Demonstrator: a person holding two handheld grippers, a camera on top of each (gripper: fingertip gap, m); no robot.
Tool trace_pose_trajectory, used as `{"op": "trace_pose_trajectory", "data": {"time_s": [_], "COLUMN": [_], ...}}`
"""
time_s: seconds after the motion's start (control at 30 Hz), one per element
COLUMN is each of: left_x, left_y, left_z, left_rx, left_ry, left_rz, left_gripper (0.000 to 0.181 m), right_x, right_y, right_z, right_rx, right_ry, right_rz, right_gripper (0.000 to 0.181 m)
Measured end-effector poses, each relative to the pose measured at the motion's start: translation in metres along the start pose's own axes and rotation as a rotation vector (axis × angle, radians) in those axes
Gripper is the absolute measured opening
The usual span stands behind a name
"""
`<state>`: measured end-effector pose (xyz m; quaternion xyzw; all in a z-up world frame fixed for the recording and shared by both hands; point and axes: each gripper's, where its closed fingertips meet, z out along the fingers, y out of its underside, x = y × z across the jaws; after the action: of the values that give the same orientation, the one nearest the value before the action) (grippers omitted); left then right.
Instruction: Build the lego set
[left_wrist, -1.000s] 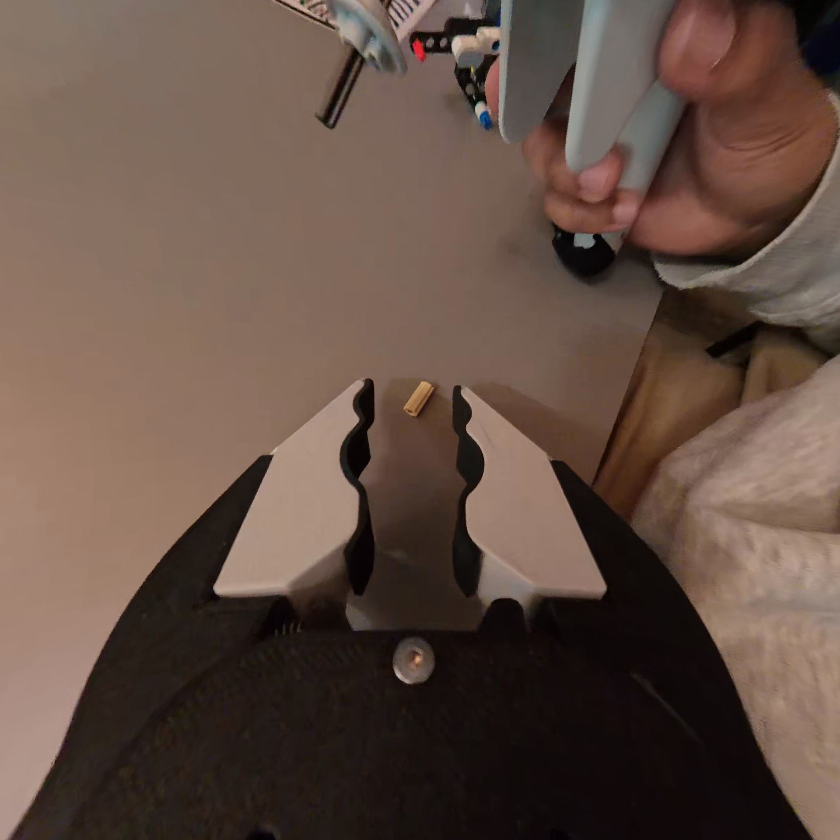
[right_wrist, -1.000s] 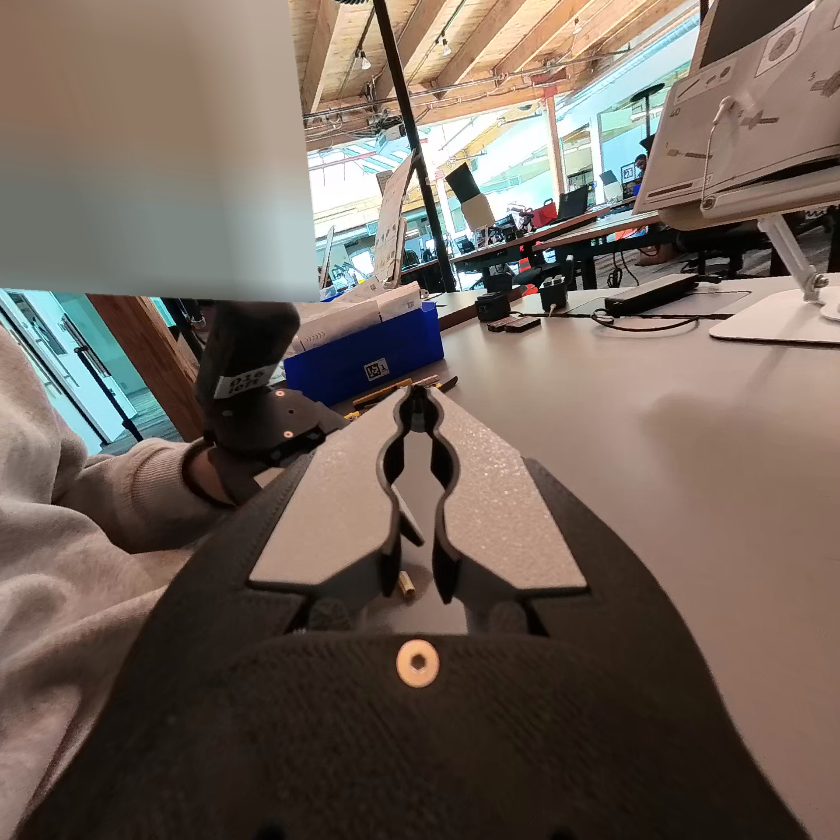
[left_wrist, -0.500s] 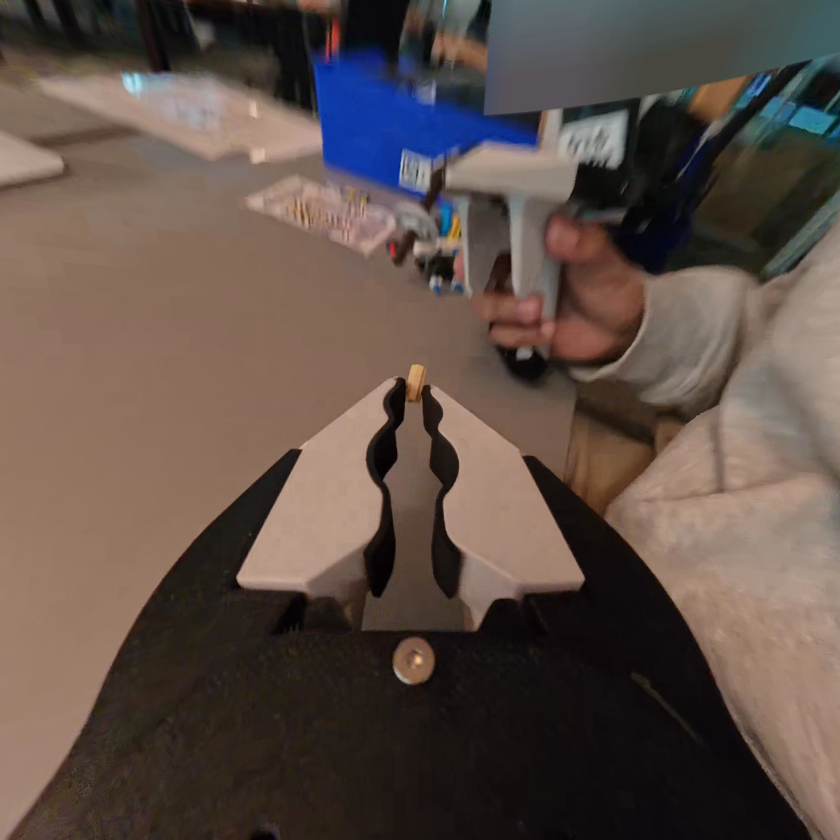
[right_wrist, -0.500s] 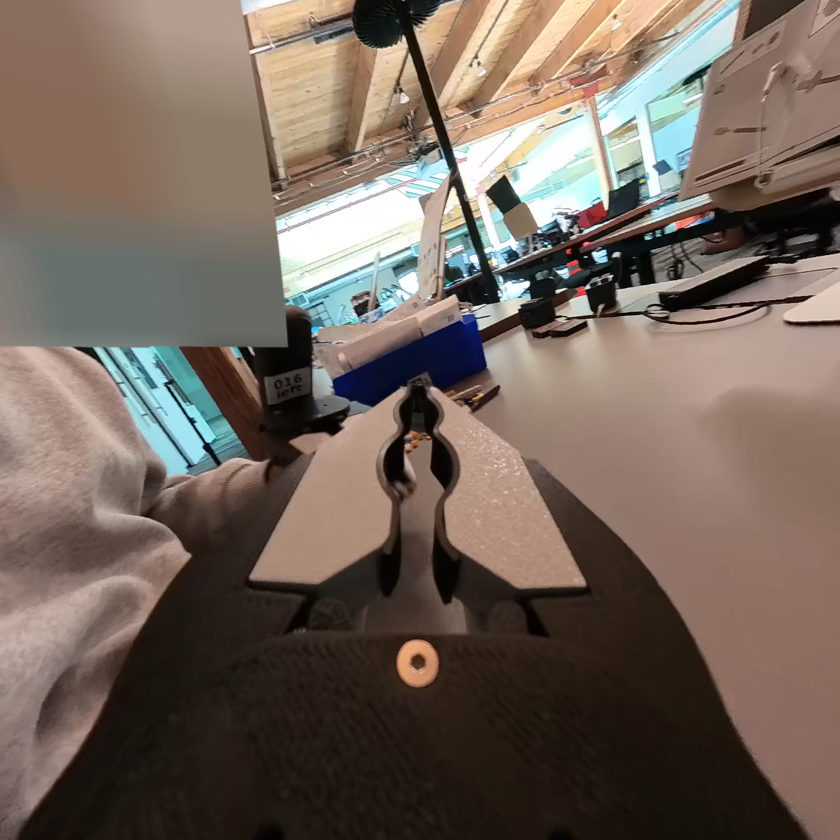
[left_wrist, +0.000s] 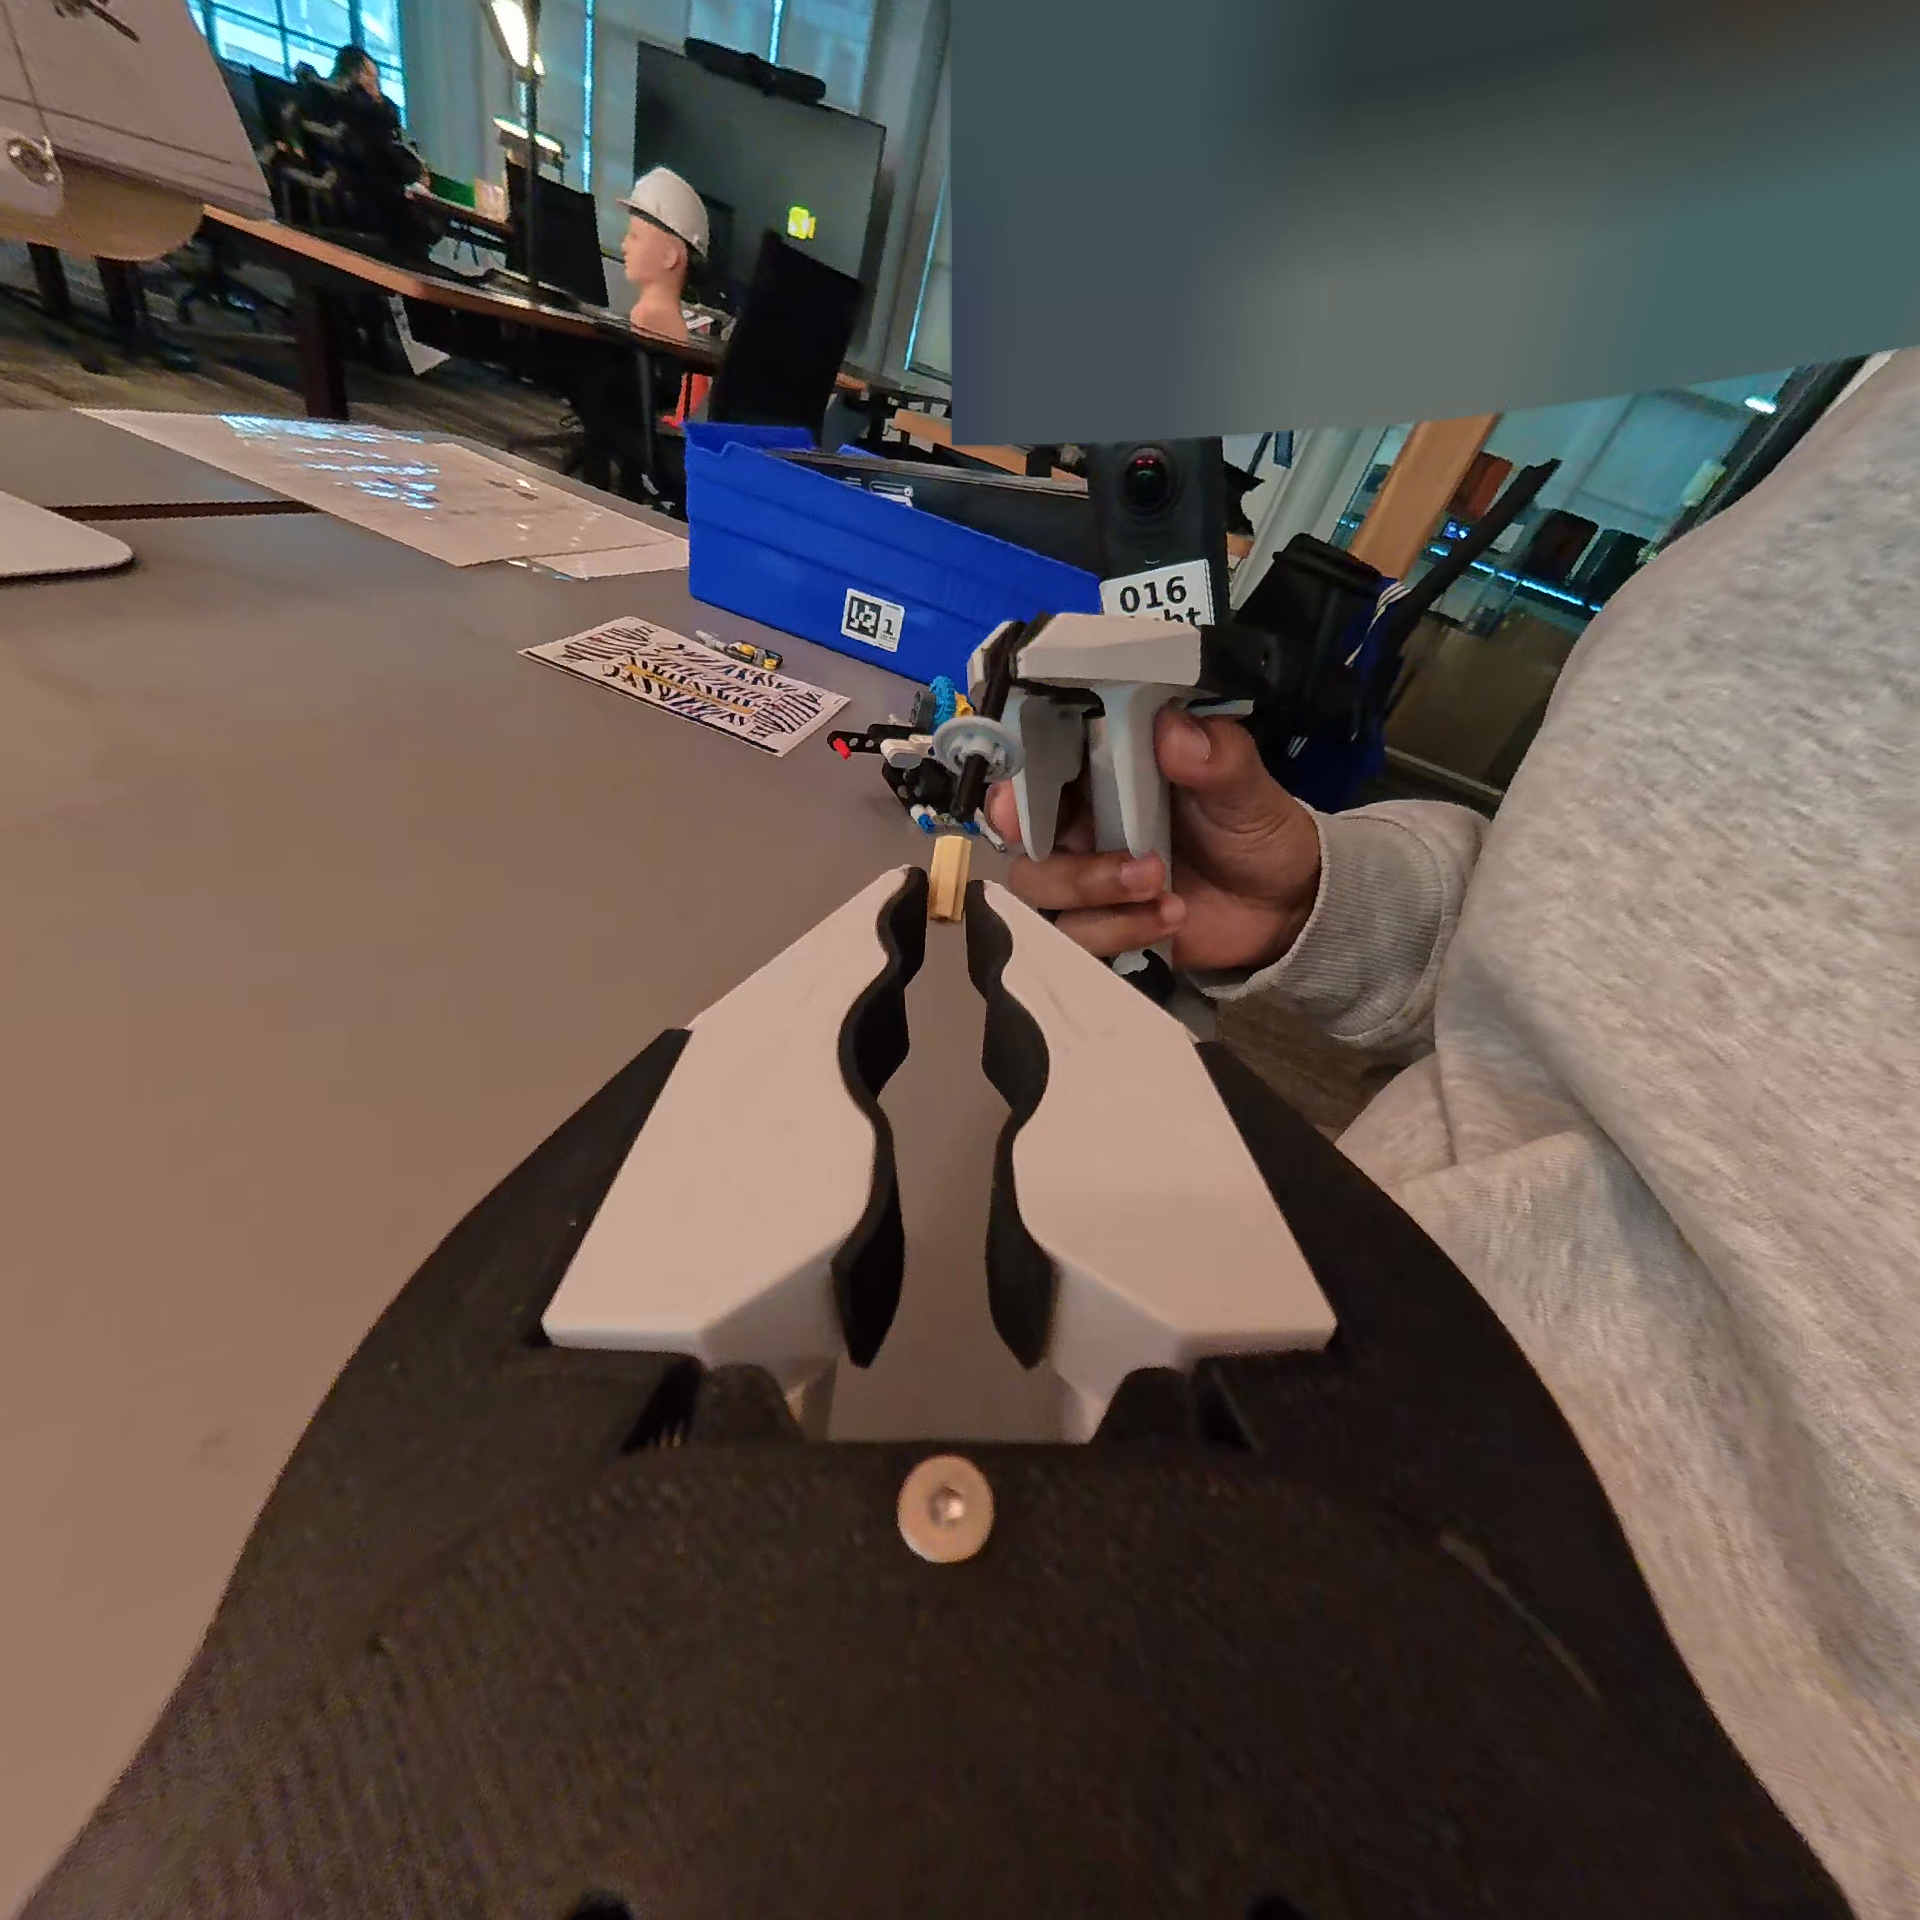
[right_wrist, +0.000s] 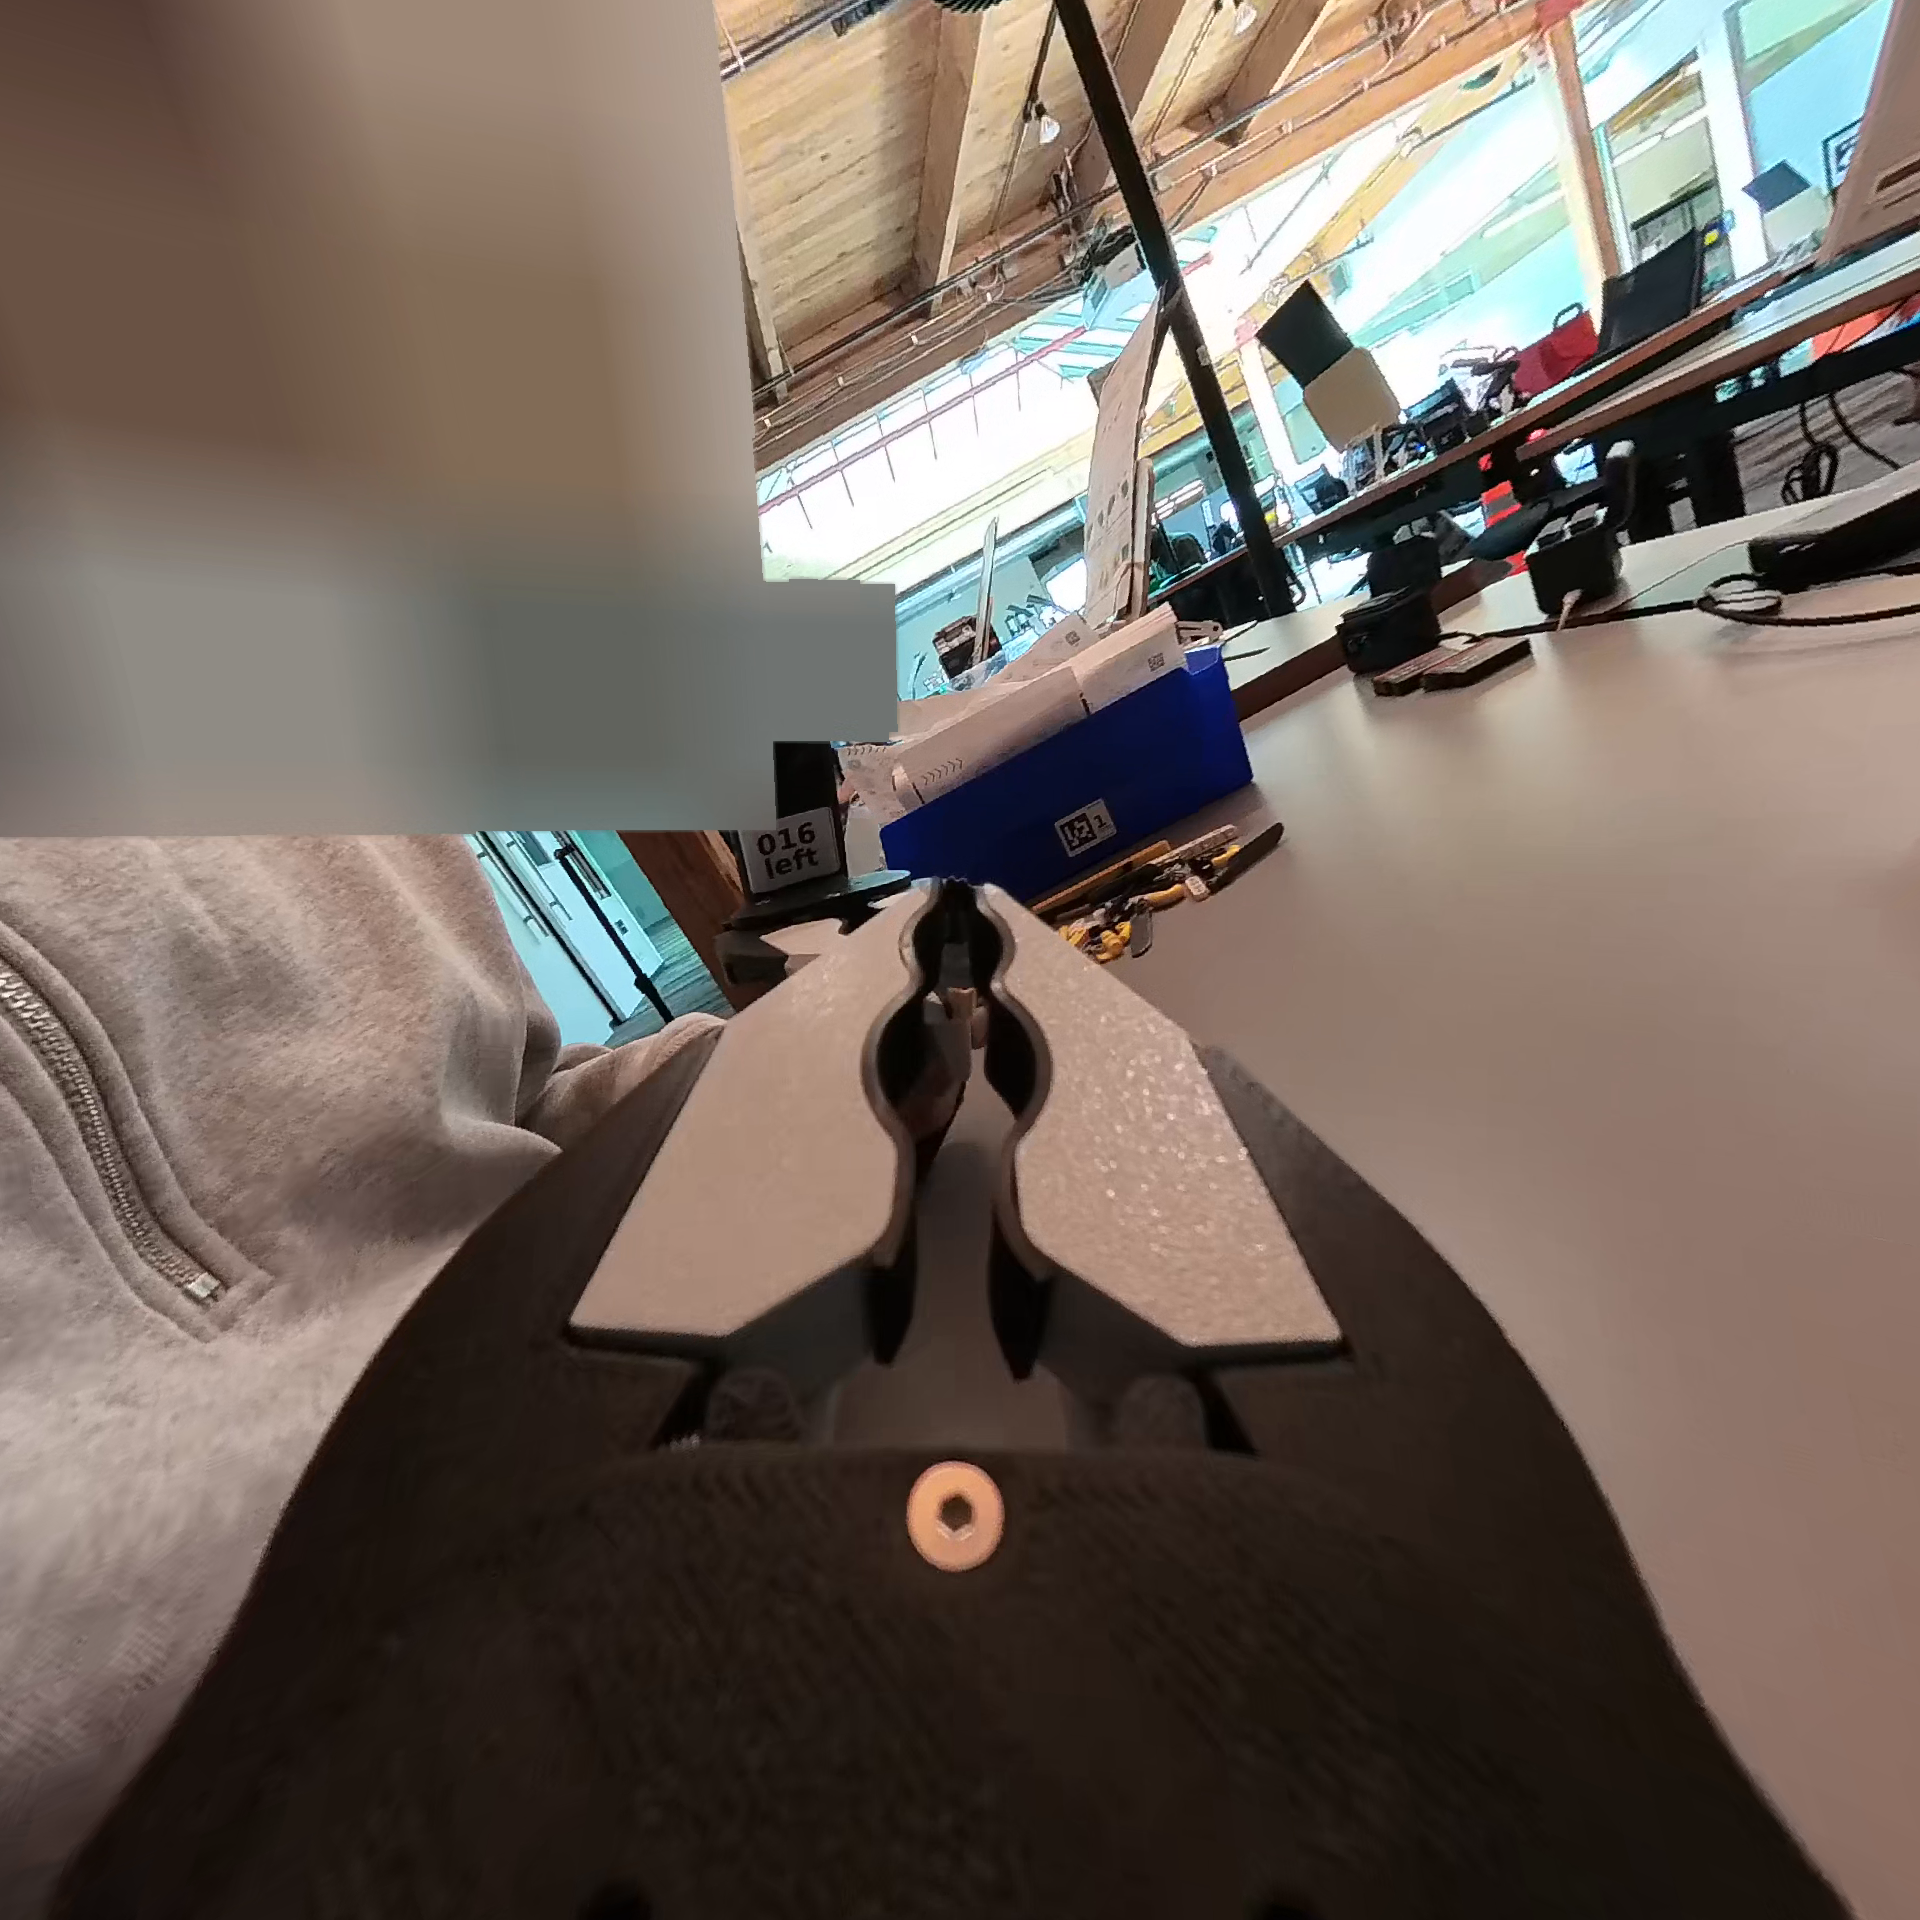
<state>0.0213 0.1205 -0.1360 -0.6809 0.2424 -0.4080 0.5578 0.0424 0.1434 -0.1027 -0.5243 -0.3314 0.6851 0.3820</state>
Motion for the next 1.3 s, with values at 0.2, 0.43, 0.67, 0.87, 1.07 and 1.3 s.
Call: {"op": "trace_pose_trajectory", "data": {"time_s": [0.2, 0.43, 0.67, 0.87, 1.07, 1.3], "left_x": [0.003, 0.004, -0.003, -0.007, -0.009, -0.006], "left_y": [0.000, 0.002, 0.010, 0.009, 0.009, 0.006], "left_z": [-0.001, -0.003, -0.003, -0.003, -0.002, -0.001], "left_rx": [-0.010, -0.033, -0.089, -0.086, -0.092, -0.066], "left_ry": [0.029, 0.031, -0.046, -0.086, -0.107, -0.109], "left_rz": [-0.024, 0.005, 0.115, 0.147, 0.149, 0.146], "left_gripper": [0.004, 0.004, 0.004, 0.004, 0.004, 0.004], "right_x": [-0.003, -0.005, 0.001, 0.006, 0.008, 0.008], "right_y": [0.005, 0.010, 0.017, 0.018, 0.018, 0.014], "right_z": [0.004, 0.007, 0.008, 0.008, 0.008, 0.007], "right_rx": [-0.027, -0.054, -0.095, -0.089, -0.080, -0.035], "right_ry": [-0.015, -0.016, 0.008, 0.025, 0.033, -0.002], "right_rz": [0.000, -0.008, 0.028, 0.089, 0.120, 0.247], "right_gripper": [0.002, 0.001, 0.001, 0.001, 0.002, 0.002]}}
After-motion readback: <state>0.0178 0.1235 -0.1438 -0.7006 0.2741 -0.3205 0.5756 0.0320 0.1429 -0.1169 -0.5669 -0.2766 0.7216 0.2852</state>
